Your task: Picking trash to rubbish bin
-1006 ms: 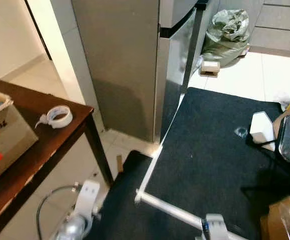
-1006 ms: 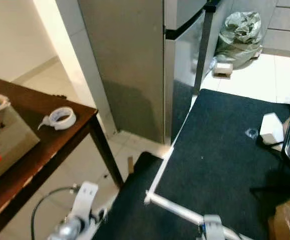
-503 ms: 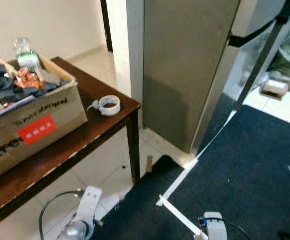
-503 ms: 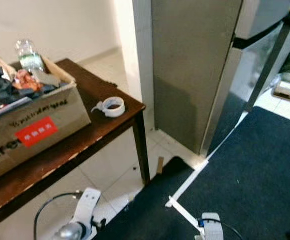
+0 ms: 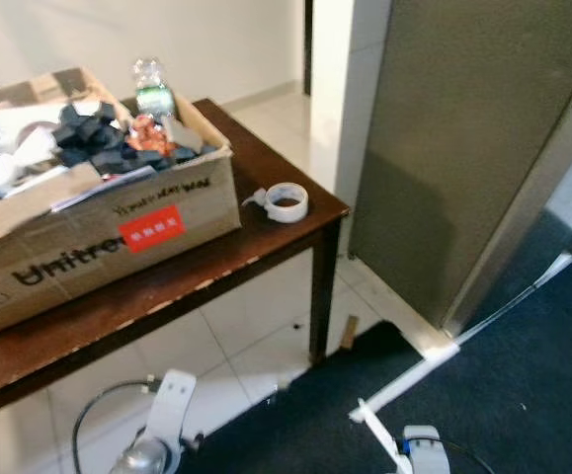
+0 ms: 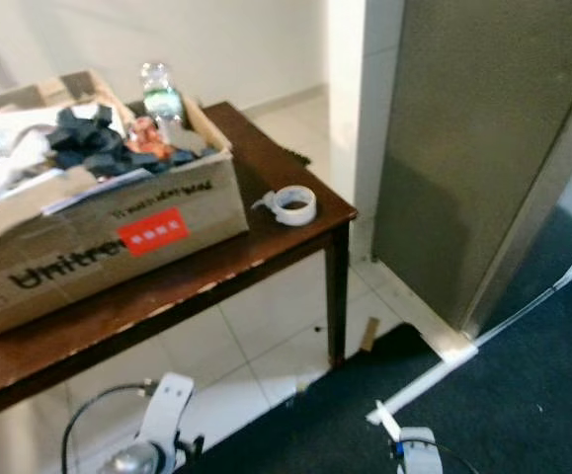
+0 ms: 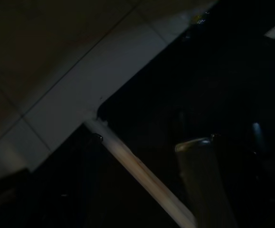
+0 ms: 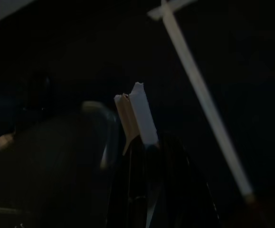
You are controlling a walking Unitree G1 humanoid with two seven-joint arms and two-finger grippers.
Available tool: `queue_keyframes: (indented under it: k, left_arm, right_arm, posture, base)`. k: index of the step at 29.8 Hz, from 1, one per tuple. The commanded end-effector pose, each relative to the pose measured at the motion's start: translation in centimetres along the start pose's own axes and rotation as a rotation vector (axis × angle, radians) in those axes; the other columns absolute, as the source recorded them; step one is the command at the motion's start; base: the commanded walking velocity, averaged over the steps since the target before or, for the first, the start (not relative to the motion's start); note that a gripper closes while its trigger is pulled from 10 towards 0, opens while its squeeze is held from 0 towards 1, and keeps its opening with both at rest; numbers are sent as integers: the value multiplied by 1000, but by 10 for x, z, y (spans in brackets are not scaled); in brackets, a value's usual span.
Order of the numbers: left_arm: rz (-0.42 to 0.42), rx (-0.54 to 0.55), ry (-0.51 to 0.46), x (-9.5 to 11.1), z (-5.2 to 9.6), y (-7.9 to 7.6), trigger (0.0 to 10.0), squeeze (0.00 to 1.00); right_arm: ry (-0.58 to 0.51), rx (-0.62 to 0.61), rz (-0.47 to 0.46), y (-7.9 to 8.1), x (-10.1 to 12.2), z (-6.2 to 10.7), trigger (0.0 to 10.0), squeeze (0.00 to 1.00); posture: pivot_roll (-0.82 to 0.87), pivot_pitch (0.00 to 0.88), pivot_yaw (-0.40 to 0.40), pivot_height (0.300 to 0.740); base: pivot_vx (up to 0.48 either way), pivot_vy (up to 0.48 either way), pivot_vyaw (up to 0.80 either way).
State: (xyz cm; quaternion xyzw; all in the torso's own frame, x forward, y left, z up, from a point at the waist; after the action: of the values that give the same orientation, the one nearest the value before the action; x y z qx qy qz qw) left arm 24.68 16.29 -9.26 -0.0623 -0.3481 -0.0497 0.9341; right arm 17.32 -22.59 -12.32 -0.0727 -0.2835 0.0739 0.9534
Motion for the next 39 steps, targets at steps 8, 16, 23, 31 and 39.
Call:
queue_keyframes:
  k: [8,16,23,31,39]
  left_arm:
    - [-3,9,24,-6,1,4,10000,0]
    - [-7,12,24,-6,2,5,10000,0]
    - [-10,14,22,-5,2,6,10000,0]
    - [-15,17,20,-5,2,7,10000,0]
    - [-7,20,-3,-2,2,7,10000,0]
  right_arm:
    - [9,19,14,7,-1,-1,10000,0]
    - [9,22,25,8,1,-1,10000,0]
    - [9,23,29,8,1,-1,10000,0]
    - [9,22,32,8,1,-1,10000,0]
    - [1,-16,-20,3,0,0,10000,0]
  posture:
    - [15,118,52,740]
    - [16,119,52,740]
    - [18,122,54,740]
    - [19,121,56,740]
    - [20,123,59,740]
  base:
    - [0,0,800]
    - [0,0,800]
    - [0,0,800]
    - [0,0,800]
    - [0,0,570]
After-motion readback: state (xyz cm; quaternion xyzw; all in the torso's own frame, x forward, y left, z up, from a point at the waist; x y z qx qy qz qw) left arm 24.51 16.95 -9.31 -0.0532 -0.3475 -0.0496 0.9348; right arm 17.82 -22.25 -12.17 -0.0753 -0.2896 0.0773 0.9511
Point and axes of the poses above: a point about 5 cm out from each wrist's last joint towards the gripper, its own z axis pointing back from the gripper into the wrist, its own x axis along the axis of the wrist's last joint, y = z × x, the point moved 4 cm from there along -z, pointing out of the wrist towards the gripper, and after that the axes turned 10 degrees about z, right-handed, at the moved point
